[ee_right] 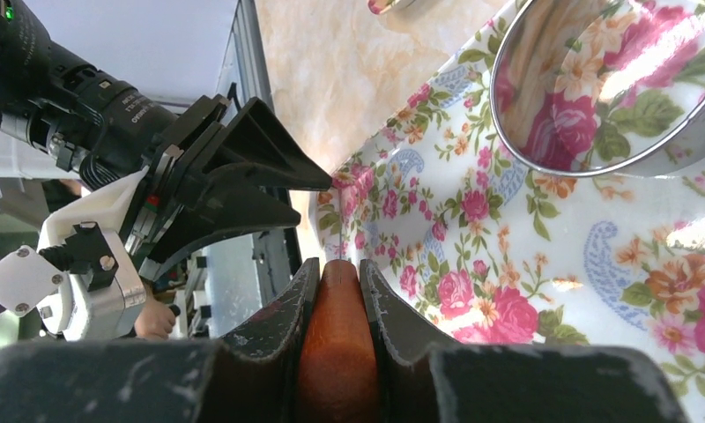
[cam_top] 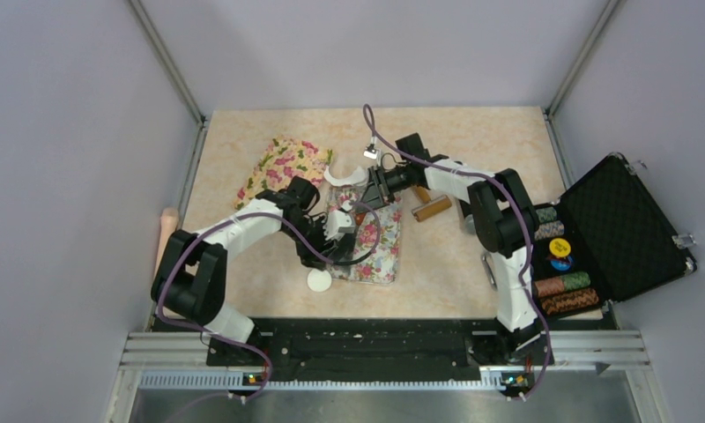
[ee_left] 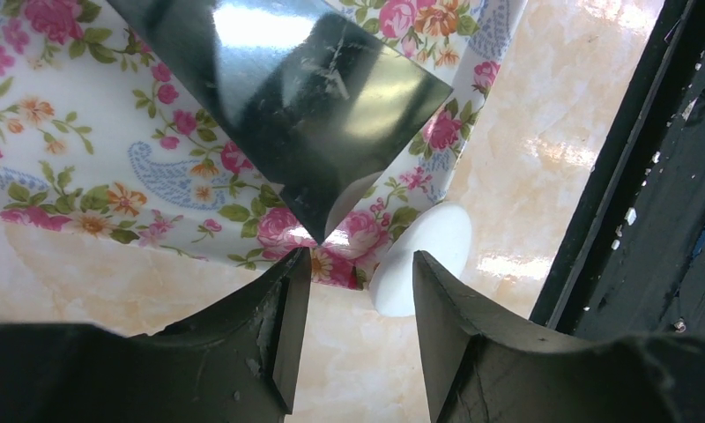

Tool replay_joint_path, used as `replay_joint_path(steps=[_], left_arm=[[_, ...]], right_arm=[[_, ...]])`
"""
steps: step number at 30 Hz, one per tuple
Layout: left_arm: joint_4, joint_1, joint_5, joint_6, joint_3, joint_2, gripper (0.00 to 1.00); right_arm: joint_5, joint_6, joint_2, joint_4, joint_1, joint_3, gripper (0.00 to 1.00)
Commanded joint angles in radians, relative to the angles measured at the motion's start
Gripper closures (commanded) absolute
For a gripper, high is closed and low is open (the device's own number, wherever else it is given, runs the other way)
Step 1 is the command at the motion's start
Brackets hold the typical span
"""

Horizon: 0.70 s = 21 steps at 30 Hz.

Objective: Roll out the dumpling wrappers from the dough
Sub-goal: Scoop the dumpling wrapper from the work surface.

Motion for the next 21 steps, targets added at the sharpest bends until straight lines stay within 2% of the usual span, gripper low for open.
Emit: replay_joint_path(steps=[1,9,21], left_arm=[[0.012,-0.001,0.024,-0.004,0.012,-0.041,0.48],[0.002,-0.002,0.018,0.004,0.006,-0.041,0.48],[0.021,-0.003,-0.008,0.012,-0.035,-0.027,0.48]], right_arm=[[-0.044,-0.06,-0.017,-0.096,0.002,0.063,1.0],[-0.022,-0.141,-0.017,-0.224,0.008,0.105,1.0],[-0.023,-0.154,0.007,-0.223,0.03,0.105,1.0]])
